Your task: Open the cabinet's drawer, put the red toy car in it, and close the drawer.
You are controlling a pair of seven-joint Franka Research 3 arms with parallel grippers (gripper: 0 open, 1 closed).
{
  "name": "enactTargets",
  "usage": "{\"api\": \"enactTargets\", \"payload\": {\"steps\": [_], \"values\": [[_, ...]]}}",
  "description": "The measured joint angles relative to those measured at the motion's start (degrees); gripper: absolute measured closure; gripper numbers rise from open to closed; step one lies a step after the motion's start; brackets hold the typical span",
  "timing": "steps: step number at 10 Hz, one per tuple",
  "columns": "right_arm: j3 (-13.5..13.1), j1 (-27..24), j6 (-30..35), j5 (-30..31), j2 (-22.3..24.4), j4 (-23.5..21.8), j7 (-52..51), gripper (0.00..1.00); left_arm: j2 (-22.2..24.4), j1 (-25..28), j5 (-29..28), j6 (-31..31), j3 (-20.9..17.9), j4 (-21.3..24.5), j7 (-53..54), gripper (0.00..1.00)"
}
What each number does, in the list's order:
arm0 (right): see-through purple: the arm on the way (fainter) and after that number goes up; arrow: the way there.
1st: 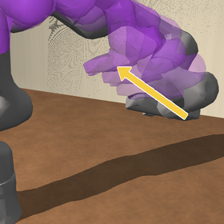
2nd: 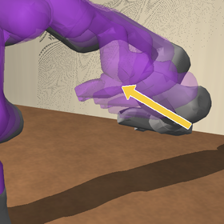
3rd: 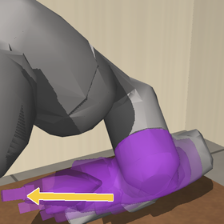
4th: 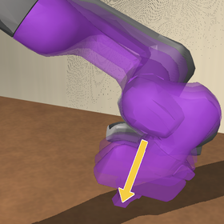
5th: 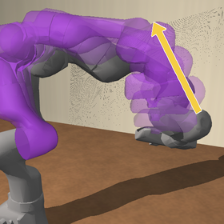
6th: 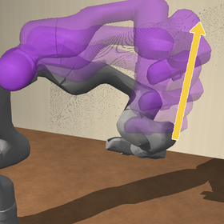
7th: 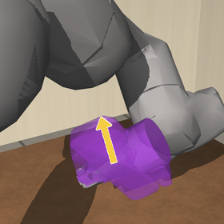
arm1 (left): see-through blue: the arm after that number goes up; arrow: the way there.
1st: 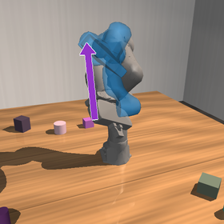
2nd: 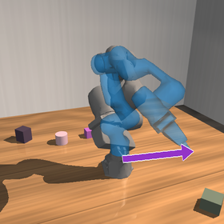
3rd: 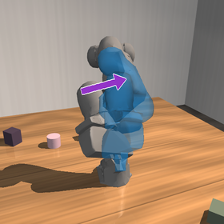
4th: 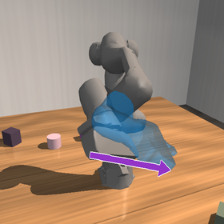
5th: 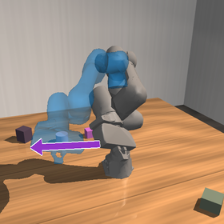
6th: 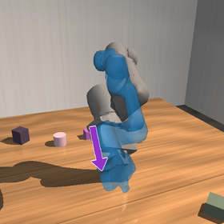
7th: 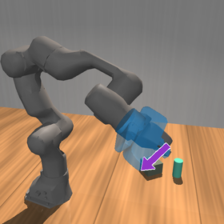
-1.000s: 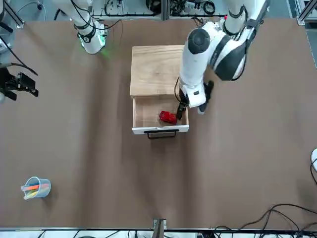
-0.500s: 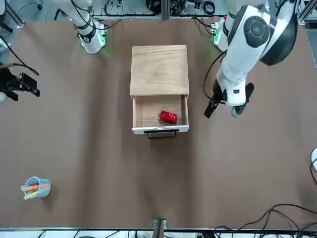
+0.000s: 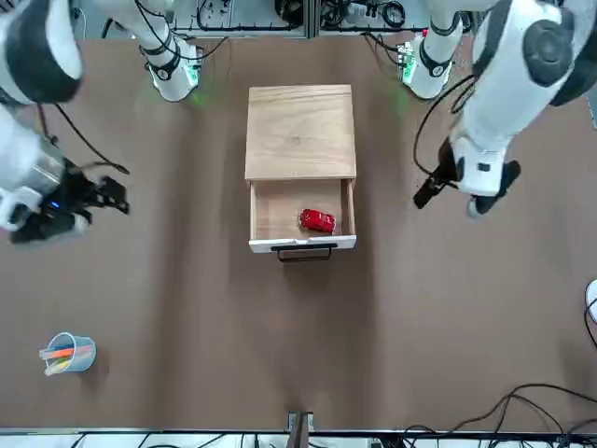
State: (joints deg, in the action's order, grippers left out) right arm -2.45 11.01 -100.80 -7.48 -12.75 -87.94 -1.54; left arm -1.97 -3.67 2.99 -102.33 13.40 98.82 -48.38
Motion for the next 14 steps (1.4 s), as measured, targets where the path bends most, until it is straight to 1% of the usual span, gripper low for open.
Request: {"api": "enactTargets", "payload": {"steps": [2, 3, 4, 5, 6, 7, 8, 9, 10, 11, 12, 13, 14], "values": [[0.1, 5.5, -7.3, -1.4, -4.9, -0.2, 9.5, 0.00, 3.2, 0.1, 0.7, 1.1, -5.3, 1.1, 10.2, 0.00], [0.2, 8.6, -11.2, -2.9, -7.3, -0.2, 14.4, 0.00, 4.4, 0.5, 1.0, 1.5, -7.3, 1.5, 16.2, 0.00], [0.3, 11.6, -15.4, -4.6, -9.8, -0.3, 17.6, 0.00, 5.2, 1.6, 1.0, 1.6, -8.0, 1.8, 22.9, 0.00], [0.3, 13.9, -19.3, -7.0, -12.2, -0.3, 19.3, 0.00, 5.6, 2.5, 1.0, 1.6, -8.8, 1.8, 29.8, 0.00], [0.3, 15.5, -23.5, -9.9, -14.5, -0.2, 19.9, 0.01, 5.7, 2.6, 1.0, 1.5, -10.8, 1.5, 36.3, 0.00], [0.2, 16.3, -26.6, -12.6, -16.3, -0.2, 20.3, 0.06, 5.5, 2.7, 1.0, 1.6, -12.6, 0.6, 40.5, 0.00], [0.2, 16.5, -27.8, -16.5, -17.6, -0.1, 20.8, 0.13, 5.1, 2.9, 0.9, 1.8, -13.4, -0.8, 42.7, 0.00], [0.2, 16.5, -27.8, -20.5, -18.6, -0.1, 20.9, 0.28, 4.2, 2.8, 0.0, 2.4, -13.5, -2.7, 43.7, 0.00], [0.2, 16.8, -27.8, -22.7, -19.6, 0.0, 21.0, 0.47, 2.9, 2.8, -0.9, 3.1, -13.3, -4.8, 44.1, 0.00], [0.2, 17.3, -28.3, -23.6, -20.3, 0.0, 21.3, 0.60, 1.6, 2.8, -1.3, 4.2, -13.1, -6.9, 44.2, 0.00], [0.2, 18.0, -29.3, -24.3, -20.8, 0.1, 21.4, 0.76, 0.7, 2.8, -1.4, 5.1, -13.0, -8.5, 44.3, 0.00], [0.2, 18.8, -29.8, -25.0, -21.0, 0.1, 21.5, 0.77, 0.3, 2.8, -1.4, 5.9, -12.9, -9.5, 44.4, 0.00], [0.2, 19.5, -29.9, -25.2, -20.9, 0.3, 21.9, 0.80, 0.1, 2.7, -1.3, 6.9, -12.8, -9.9, 44.6, 0.00]]}}
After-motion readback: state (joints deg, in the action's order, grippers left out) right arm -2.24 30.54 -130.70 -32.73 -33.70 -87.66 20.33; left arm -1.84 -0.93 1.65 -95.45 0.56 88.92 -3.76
